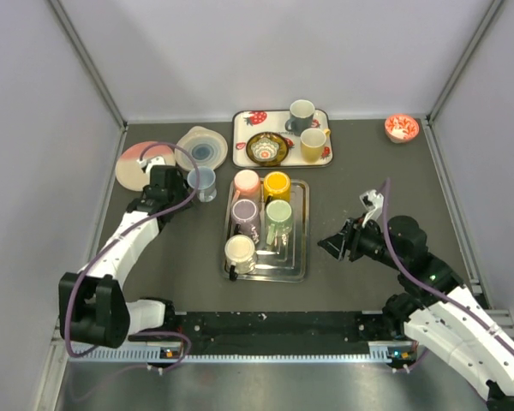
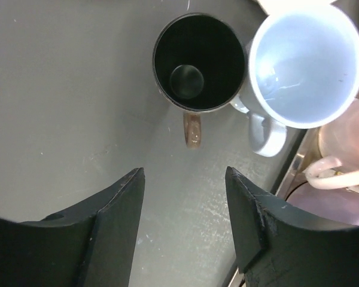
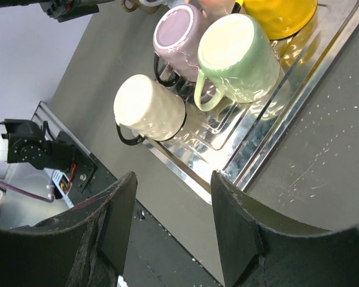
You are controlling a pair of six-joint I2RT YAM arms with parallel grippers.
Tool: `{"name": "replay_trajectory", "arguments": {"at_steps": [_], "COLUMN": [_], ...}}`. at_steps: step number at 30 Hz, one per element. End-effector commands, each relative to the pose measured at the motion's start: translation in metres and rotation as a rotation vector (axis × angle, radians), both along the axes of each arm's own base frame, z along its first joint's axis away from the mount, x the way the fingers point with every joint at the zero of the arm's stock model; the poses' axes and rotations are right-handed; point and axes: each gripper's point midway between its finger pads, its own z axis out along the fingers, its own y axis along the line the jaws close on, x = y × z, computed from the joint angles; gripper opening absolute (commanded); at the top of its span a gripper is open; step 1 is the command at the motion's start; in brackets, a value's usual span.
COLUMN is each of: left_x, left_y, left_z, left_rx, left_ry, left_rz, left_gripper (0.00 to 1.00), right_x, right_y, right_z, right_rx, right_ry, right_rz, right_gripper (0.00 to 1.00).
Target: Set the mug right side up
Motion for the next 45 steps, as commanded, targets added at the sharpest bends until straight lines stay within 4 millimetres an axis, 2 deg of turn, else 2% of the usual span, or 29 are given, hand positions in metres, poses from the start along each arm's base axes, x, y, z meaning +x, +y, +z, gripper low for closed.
{"name": "replay_trajectory", "arguments": {"at_steps": [1,4,13,20,29,32,39,43,45], "left_x": [0.018,0.022,0.038,0.052,0.058,0.060,0.062,0.061,0.060], "left_y": [0.000,0.001,0.008,0.010,0.011,0.011,0.013,0.013,0.013], "left_z": [-0.004,-0.013,-0.021,-0.021,-0.021,-0.023,-0.026,-0.027,-0.024], "left_rx": [-0.028,-0.026,-0.007,0.010,0.019,0.028,0.031,0.032,0.031], "left_ry": [-0.024,-0.007,0.006,0.009,0.007,0.013,0.022,0.024,0.018], "left_rz": [0.017,0.026,0.067,0.074,0.066,0.063,0.061,0.059,0.054], "left_gripper": [0.61,0.59,0.52,0.49,0.49,0.46,0.33,0.19,0.15], "right_x": [0.003,0.004,0.005,0.004,0.004,0.002,0.001,0.001,0.001], "right_y": [0.006,0.007,0.009,0.009,0.010,0.011,0.011,0.011,0.011], "right_z": [0.009,0.008,0.001,-0.006,-0.013,-0.016,-0.018,-0.018,-0.018], "right_rx": [0.015,0.015,0.008,0.003,0.001,0.002,0.003,0.006,0.005], "right_ry": [-0.052,-0.051,-0.042,-0.030,-0.022,-0.010,-0.005,-0.006,-0.005], "right_rz": [0.022,0.024,0.032,0.035,0.042,0.051,0.053,0.051,0.052], "right_gripper": [0.53,0.53,0.53,0.53,0.53,0.52,0.52,0.52,0.52]}}
